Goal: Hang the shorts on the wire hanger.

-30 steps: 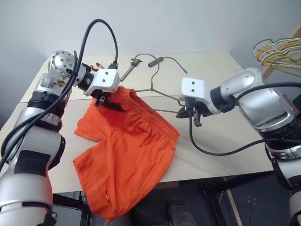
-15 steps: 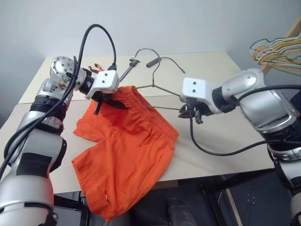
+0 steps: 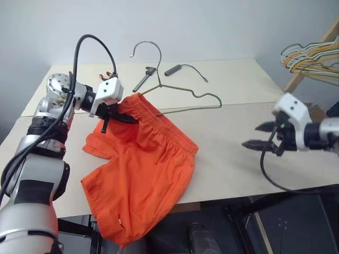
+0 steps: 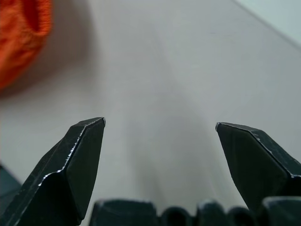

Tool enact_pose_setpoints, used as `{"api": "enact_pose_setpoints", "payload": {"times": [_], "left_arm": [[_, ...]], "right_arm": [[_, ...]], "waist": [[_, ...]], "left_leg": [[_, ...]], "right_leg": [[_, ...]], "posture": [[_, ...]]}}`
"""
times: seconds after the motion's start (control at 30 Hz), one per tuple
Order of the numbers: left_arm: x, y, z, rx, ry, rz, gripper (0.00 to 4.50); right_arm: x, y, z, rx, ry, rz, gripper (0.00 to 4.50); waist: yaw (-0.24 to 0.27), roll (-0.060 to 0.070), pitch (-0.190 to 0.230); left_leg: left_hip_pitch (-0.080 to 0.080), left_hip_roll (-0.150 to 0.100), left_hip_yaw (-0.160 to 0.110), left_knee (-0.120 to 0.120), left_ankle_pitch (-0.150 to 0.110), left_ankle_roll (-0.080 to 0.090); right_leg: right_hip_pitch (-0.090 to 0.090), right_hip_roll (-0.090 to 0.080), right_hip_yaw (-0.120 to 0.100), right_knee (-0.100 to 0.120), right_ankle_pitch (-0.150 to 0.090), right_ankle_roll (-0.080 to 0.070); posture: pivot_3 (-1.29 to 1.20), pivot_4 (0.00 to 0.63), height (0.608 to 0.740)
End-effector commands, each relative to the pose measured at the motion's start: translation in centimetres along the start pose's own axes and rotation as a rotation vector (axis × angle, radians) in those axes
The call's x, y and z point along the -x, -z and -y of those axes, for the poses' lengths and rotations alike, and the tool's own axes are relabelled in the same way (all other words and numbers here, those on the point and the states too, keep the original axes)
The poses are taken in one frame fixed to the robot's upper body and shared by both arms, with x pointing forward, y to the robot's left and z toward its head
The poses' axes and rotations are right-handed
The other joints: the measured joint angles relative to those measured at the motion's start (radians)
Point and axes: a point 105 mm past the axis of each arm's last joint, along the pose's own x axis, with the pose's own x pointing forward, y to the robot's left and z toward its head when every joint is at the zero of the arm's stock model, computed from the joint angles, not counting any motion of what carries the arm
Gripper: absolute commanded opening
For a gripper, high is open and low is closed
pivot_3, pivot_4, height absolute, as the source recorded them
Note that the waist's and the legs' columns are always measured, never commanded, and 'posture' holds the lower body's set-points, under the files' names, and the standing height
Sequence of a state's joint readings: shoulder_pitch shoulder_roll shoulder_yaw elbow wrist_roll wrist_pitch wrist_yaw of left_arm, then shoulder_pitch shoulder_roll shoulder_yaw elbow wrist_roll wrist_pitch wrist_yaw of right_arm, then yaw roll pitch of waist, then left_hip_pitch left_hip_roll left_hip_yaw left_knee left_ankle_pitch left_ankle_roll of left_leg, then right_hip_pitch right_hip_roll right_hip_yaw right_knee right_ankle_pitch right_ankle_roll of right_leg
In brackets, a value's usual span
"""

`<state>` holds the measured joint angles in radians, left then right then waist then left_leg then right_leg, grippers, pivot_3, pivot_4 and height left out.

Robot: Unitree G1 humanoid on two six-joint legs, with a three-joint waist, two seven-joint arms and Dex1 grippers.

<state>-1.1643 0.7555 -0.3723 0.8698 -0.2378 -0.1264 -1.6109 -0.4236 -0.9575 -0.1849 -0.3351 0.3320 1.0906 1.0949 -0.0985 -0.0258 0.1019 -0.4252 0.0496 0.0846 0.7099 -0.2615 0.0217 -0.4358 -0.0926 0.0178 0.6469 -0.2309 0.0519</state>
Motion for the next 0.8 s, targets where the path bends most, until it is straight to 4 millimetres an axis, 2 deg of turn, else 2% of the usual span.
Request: {"api": "enact_pose_setpoints", "payload": {"times": [0.03, 0.23, 0.43, 0.53, 0.63, 0.8], "left_arm": [[0.9, -1.4, -0.6, -0.045, -0.029, 0.025, 0.01], [1.0, -1.7, -0.6, -0.050, -0.027, 0.021, 0.01], [1.1, -1.6, -0.6, -0.050, -0.028, 0.014, 0.01], [1.1, -1.7, -0.6, -0.051, -0.028, 0.015, 0.01], [1.2, -1.7, -0.6, -0.049, -0.031, 0.016, 0.01], [1.3, -1.4, -0.4, -0.041, -0.031, 0.019, 0.01]], "right_arm": [[-2.7, 0.7, -3.3, -0.072, -0.082, 0.087, 4.43], [-8.6, 1.0, -6.6, -0.305, -0.168, 0.190, 4.43], [-11.5, -0.4, -9.7, -0.391, -0.306, 0.212, 4.43], [-12.2, -0.8, -10.1, -0.394, -0.312, 0.214, 3.84], [-12.0, -1.5, -10.0, -0.415, -0.330, 0.249, 2.87], [-11.4, -1.3, -9.1, -0.417, -0.315, 0.253, 1.14]], "waist": [[-0.002, 0.000, 0.000], [0.000, 0.000, 0.000], [0.004, 0.000, 0.000], [0.003, 0.000, 0.000], [0.003, 0.000, 0.000], [0.002, 0.000, 0.000]], "left_leg": [[0.002, 0.000, 0.000, 0.000, 0.000, 0.000], [0.003, 0.000, 0.000, 0.001, 0.000, 0.000], [0.002, 0.000, 0.000, 0.002, 0.000, 0.000], [0.002, 0.000, -0.001, 0.002, 0.000, 0.000], [0.002, 0.000, -0.001, 0.002, 0.000, 0.000], [0.002, 0.000, -0.001, 0.002, 0.000, 0.000]], "right_leg": [[0.001, 0.000, 0.000, 0.000, 0.000, 0.000], [0.002, 0.000, 0.002, 0.001, 0.000, 0.000], [0.002, 0.000, 0.001, 0.001, 0.000, 0.000], [0.002, 0.000, 0.001, 0.001, 0.000, 0.000], [0.002, 0.000, 0.001, 0.001, 0.000, 0.000], [0.002, 0.000, 0.001, 0.001, 0.000, 0.000]], "posture": [[-0.13, 0.080, 0.740], [-0.11, 0.075, 0.740], [-0.11, 0.073, 0.740], [-0.10, 0.073, 0.740], [-0.10, 0.075, 0.740], [-0.10, 0.078, 0.740]]}}
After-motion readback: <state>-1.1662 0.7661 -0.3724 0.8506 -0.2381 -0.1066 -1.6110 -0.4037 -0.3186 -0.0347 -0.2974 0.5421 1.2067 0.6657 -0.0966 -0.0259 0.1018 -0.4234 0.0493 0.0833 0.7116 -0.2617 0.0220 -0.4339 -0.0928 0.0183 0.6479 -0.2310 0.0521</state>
